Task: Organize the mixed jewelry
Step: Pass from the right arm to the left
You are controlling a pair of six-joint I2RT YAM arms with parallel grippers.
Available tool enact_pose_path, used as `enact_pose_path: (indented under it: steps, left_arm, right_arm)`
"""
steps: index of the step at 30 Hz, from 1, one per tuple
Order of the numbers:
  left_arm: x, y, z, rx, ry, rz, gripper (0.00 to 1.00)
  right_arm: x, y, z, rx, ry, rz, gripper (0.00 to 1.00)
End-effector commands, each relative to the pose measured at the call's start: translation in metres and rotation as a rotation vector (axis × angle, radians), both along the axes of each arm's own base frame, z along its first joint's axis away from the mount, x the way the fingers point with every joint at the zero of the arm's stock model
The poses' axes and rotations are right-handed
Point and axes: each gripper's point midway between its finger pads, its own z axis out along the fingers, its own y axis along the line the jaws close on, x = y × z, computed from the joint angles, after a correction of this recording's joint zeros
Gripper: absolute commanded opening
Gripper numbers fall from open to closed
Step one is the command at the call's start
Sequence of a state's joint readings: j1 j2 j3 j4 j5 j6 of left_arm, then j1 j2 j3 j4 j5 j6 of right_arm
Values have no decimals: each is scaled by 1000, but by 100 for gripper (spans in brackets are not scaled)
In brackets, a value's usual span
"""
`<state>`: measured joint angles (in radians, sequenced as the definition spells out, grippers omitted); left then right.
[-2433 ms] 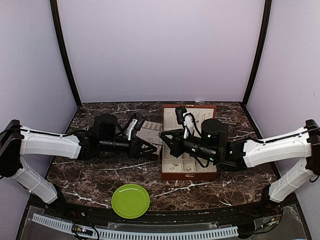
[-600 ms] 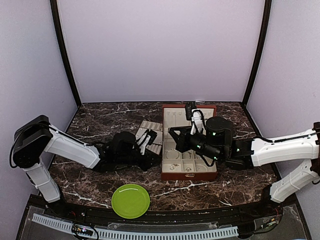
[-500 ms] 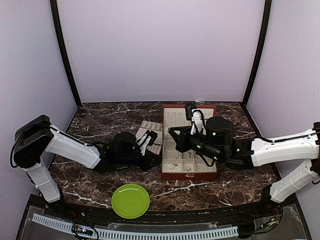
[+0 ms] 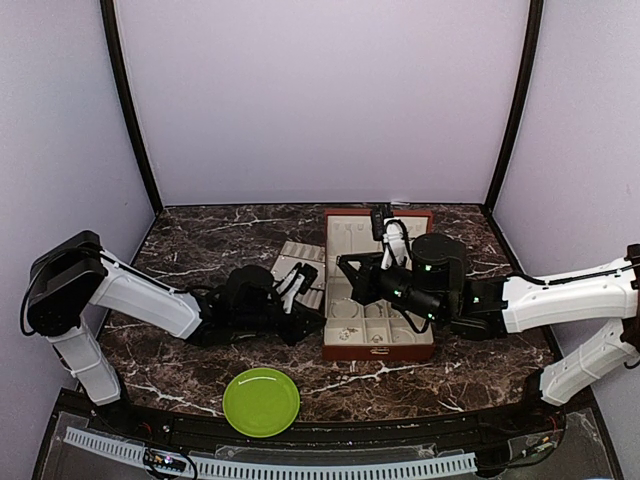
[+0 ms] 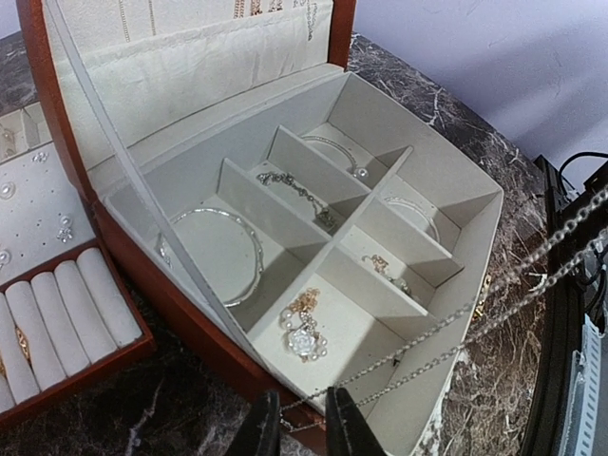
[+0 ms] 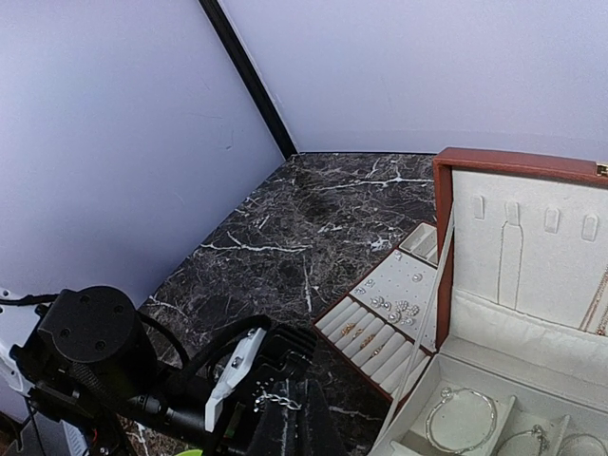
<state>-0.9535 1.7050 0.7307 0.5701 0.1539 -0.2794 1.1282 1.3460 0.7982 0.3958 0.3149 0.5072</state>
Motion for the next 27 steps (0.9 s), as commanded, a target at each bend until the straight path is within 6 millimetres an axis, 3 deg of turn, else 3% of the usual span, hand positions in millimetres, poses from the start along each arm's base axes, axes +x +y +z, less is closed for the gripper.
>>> enact_pose_path:
  steps: [1,18,27]
  left_arm:
    - [-2,-9,16,-37,-41,-31,20]
    - [3,-18,26,-57,-69,-35,22]
    - [10,-30,48,-106,-110,-39,22]
  right_arm:
    - [-2,-1,18,52,-19,-6,0]
    - [-3,-2,18,58,-13,-3,0]
    - [-4,-4,19,67,-10,-2,0]
